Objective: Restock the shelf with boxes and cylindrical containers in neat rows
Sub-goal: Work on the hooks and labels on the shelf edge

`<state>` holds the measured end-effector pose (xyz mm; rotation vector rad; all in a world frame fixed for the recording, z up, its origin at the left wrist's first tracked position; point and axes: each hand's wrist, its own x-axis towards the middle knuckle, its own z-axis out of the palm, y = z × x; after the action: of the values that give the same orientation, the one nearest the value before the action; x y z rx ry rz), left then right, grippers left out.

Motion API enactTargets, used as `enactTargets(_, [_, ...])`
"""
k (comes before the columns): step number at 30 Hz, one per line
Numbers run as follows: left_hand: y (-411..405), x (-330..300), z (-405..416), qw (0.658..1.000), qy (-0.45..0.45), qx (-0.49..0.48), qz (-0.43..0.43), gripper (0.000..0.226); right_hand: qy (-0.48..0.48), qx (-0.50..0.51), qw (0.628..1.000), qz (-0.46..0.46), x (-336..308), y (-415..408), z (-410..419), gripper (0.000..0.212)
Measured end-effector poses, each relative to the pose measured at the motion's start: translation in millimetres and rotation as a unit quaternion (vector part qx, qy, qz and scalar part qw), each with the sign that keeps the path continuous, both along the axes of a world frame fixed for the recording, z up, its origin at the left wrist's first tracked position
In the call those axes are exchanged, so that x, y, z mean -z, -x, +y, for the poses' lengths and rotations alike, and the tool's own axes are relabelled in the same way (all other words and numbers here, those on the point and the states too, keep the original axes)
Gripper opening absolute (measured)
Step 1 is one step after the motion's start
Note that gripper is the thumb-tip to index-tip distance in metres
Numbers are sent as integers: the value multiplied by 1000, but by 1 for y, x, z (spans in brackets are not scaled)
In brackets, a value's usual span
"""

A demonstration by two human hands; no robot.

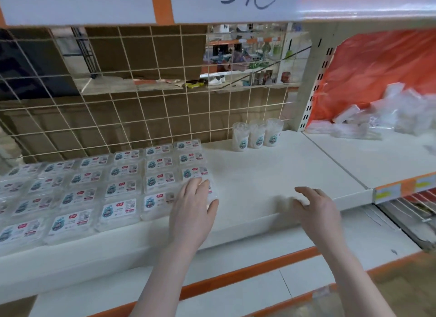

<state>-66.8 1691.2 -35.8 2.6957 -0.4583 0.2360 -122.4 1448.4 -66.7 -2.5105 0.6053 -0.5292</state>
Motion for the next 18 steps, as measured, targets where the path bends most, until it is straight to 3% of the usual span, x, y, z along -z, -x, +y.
enactTargets(9, [20, -16, -81, 1000, -3, 7, -9, 51, 15, 45, 998, -43, -12, 34, -84, 32])
enactTargets(18, [51, -17, -258, 999, 22, 29, 14, 54, 55, 77, 994, -52, -24, 80, -250, 34])
